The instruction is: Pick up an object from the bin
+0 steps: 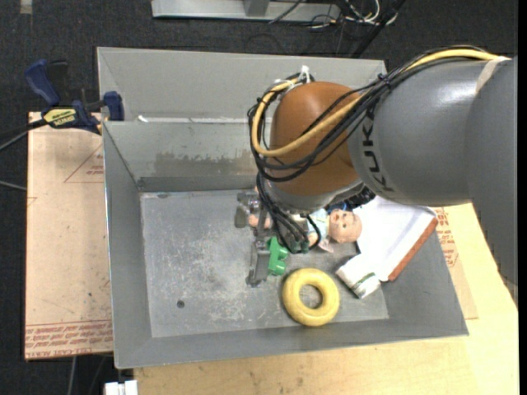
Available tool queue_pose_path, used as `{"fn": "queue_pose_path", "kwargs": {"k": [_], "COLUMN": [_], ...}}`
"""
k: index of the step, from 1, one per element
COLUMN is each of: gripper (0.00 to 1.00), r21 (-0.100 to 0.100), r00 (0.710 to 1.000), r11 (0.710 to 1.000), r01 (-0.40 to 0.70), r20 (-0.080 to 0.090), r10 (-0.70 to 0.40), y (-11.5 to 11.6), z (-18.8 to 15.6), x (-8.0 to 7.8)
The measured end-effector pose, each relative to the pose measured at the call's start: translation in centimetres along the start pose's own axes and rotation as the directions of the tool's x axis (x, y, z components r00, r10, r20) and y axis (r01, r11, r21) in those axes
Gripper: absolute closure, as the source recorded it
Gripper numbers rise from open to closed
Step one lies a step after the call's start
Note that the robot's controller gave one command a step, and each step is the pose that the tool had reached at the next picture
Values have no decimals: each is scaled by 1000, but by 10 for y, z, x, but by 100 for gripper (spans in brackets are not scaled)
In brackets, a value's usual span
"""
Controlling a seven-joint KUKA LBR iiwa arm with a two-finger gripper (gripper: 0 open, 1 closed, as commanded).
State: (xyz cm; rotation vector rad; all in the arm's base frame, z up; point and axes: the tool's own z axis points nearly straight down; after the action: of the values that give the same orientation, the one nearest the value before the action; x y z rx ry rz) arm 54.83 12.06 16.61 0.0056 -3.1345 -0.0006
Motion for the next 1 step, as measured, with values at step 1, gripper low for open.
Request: {"fn": "queue_pose_path", "kwargs": {"k": [1], "gripper": [0], "r21": [-1], "r00": [1000], "r11": [1000], "r01": [-3], "r20": [8], "r10": [3], "y": [-1], "z": [-5], "x": [-2]}}
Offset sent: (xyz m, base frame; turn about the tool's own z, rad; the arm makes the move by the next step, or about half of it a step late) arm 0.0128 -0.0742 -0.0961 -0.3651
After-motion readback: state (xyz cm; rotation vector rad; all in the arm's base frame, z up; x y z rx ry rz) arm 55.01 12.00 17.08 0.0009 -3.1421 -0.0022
